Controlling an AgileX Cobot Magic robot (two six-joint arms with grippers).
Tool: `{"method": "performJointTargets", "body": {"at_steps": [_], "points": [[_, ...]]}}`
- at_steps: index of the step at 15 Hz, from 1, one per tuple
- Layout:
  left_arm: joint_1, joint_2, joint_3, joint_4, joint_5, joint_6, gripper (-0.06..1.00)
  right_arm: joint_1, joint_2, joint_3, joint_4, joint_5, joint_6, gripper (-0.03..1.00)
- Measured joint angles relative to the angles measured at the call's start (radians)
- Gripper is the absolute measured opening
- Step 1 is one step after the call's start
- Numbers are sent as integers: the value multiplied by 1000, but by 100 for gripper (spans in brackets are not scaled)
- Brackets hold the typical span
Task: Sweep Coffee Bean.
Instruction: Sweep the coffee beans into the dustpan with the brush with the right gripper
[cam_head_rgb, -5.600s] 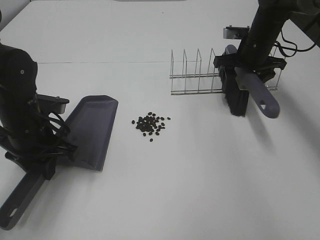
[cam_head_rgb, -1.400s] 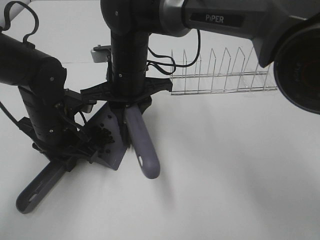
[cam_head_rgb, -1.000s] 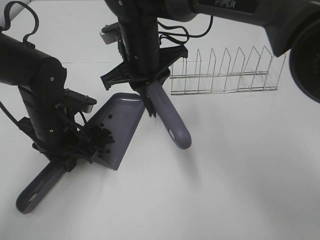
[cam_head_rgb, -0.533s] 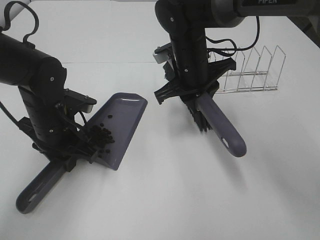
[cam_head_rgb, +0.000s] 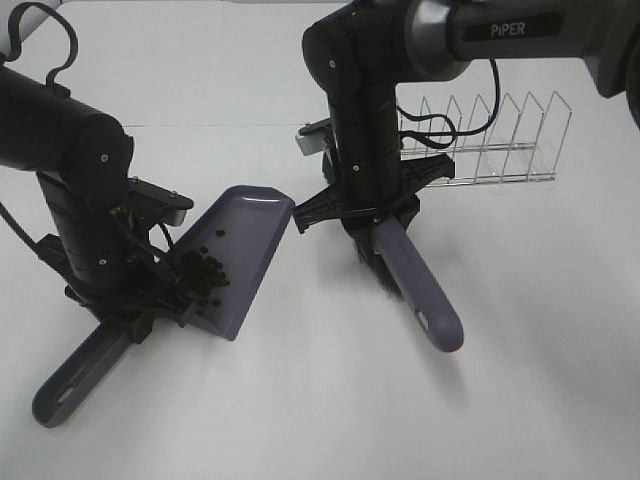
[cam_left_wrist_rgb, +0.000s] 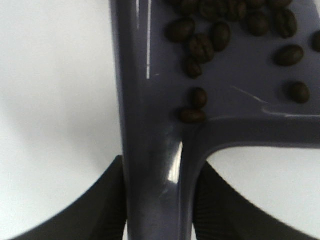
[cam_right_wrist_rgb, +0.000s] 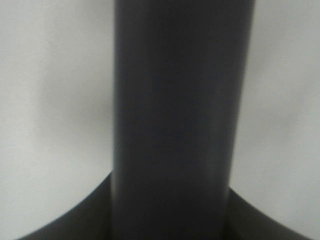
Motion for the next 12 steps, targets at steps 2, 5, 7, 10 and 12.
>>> {"method": "performJointTargets", "body": {"at_steps": [2,5,7,10,12], "points": [[0,0,0,0,0,0,31,0,24,0,118,-35,-7,28],[0,0,0,0,0,0,31,-2,29,0,293,-121,-47,28],[0,0,0,0,0,0,31,2,30,0,413,-171,-80,28],[0,0,0,0,0,0,31,57,32,-9,512,-226,-136,28],[0,0,0,0,0,0,31,58,32,-54,508,-192,-150,28]]}}
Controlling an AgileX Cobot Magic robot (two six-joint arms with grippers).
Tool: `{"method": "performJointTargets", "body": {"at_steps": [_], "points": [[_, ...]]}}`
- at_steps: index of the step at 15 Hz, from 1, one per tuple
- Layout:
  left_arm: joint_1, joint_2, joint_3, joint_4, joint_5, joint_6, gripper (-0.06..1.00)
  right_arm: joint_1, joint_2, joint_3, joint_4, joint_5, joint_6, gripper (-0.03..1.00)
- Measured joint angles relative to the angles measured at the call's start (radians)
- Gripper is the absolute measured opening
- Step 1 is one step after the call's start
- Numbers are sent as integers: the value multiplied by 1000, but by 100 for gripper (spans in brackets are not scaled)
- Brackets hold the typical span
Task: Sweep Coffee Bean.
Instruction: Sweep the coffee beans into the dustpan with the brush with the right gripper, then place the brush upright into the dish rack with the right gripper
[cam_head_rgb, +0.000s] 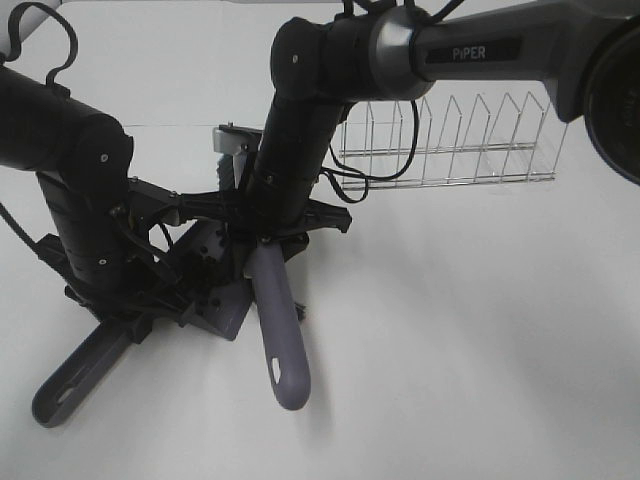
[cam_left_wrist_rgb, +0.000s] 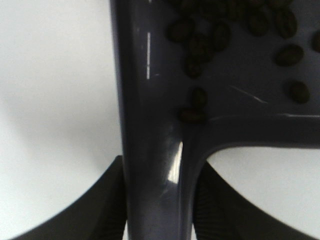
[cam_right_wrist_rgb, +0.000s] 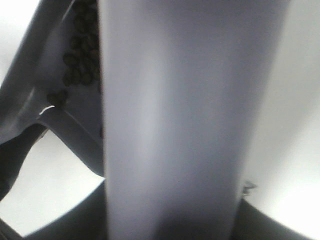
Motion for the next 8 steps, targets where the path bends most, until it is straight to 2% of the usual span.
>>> {"method": "performJointTargets", "body": {"at_steps": [4,8], "points": [[0,0,0,0,0,0,31,-1,-38,-113,-105,70,-3,28],[0,0,0,-1,0,0,31,-12,-47,-199,-282,194,-3,28]]}}
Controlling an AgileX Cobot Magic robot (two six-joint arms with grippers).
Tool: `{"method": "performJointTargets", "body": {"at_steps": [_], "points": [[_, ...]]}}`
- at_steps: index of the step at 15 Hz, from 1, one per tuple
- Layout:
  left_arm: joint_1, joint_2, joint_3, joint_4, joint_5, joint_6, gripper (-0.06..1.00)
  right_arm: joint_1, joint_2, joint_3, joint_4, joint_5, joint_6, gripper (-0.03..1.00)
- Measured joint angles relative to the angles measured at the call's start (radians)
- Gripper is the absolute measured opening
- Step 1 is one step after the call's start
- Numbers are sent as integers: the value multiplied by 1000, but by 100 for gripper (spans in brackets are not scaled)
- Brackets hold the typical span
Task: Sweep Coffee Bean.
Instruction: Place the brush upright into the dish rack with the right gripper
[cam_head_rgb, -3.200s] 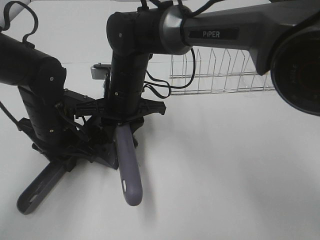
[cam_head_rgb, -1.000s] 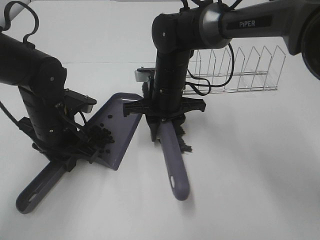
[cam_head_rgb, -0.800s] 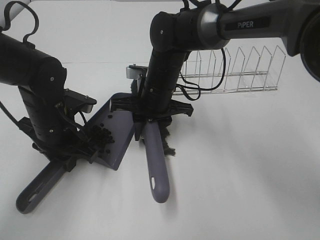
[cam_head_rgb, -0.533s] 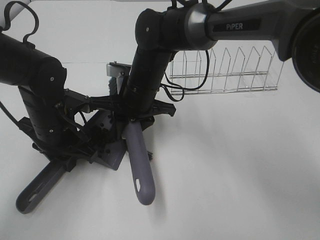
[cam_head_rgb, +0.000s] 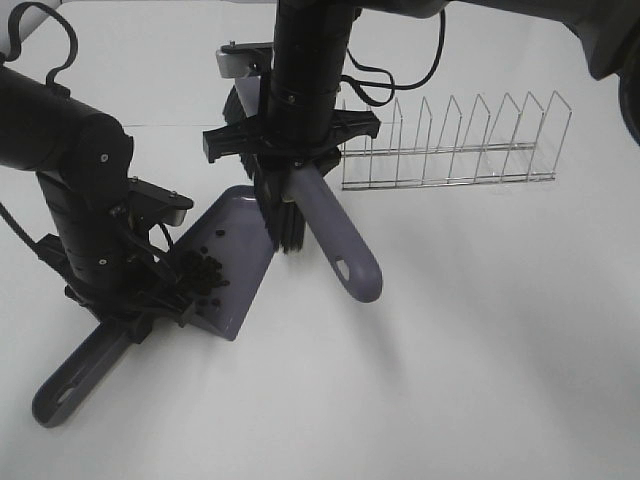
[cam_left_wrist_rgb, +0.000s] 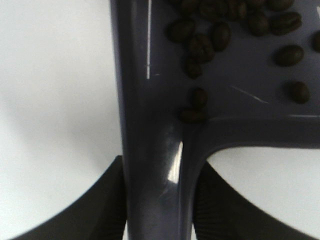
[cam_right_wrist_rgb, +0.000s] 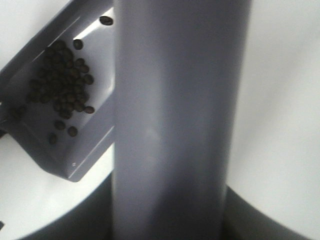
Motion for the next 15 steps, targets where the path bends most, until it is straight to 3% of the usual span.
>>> {"method": "performJointTargets", "body": {"at_steps": [4,8,11,15], "points": [[0,0,0,-4,0,0,31,-73,-28,29,-21,3,0,28],[0,0,0,-5,1,0,31,-154,-181,254,-27,4,-18,28],[0,0,-1,-8,4,0,31,-253,-262,460,-86,7,-32,28],[0,1,-4,-17,14,-1,31,-366,-263,539,-112,11,-82,28]]}}
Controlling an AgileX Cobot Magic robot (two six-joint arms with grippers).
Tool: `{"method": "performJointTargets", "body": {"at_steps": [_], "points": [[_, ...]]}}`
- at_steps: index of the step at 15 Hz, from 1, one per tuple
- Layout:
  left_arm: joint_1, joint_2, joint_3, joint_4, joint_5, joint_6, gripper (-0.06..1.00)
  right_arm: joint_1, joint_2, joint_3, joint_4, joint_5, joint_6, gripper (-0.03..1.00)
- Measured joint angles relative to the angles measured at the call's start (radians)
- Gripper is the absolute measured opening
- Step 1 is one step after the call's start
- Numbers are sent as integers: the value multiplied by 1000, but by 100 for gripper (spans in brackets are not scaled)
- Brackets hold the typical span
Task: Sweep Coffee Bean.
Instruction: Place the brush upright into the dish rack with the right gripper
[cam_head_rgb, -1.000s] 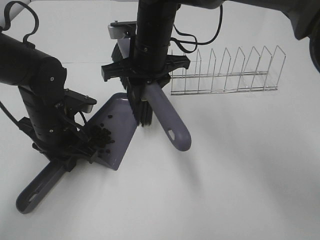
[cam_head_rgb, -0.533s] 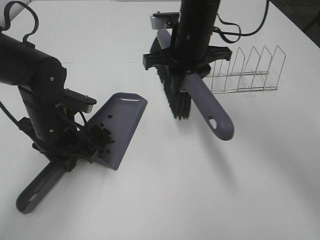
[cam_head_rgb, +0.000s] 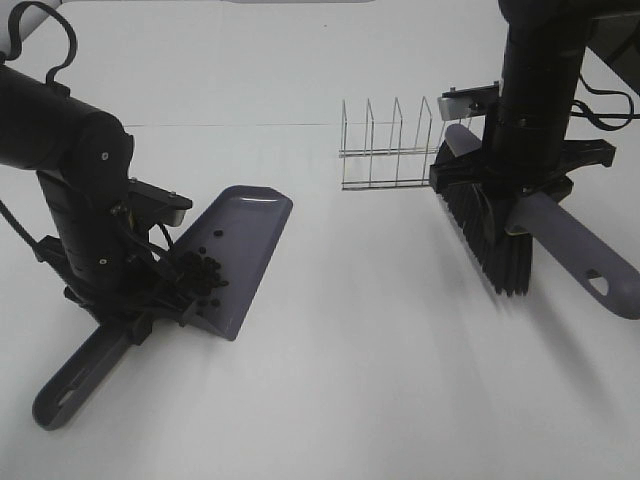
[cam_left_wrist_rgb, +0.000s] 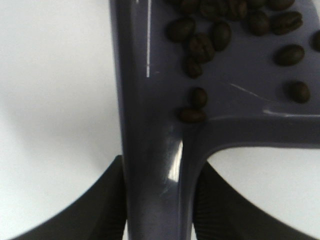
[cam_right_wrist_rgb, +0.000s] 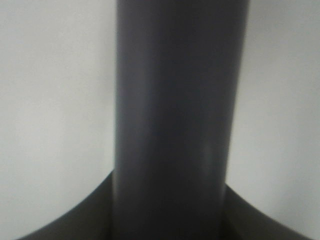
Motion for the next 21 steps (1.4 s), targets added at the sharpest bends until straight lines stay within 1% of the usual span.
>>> {"method": "performJointTargets", "body": {"at_steps": [1,3,5,7,16,17,18,21], "points": [[0,0,0,-2,2,0,31,-40,5,0,0,-5,-26,28],[0,0,0,-5,5,0,31,-77,31,0,-6,-5,-31,28],[0,0,0,-7,9,0,31,-91,73,0,-25,-6,-57,28],[0,0,0,-8,9,0,31,-91,96,-17,-22,-5,-75,28],[0,0,0,-17,34,0,31,-91,247,-320,-25,13,-81,28],[0,0,0,-17,37,0,31,-91,267,-366,-26,13,-80,28],[0,0,0,-18,43,0,31,-92,313,-451,-29,23,-73,28],[0,0,0,-24,57,0,31,-100,352,-540,-31,11,-72,28]]}}
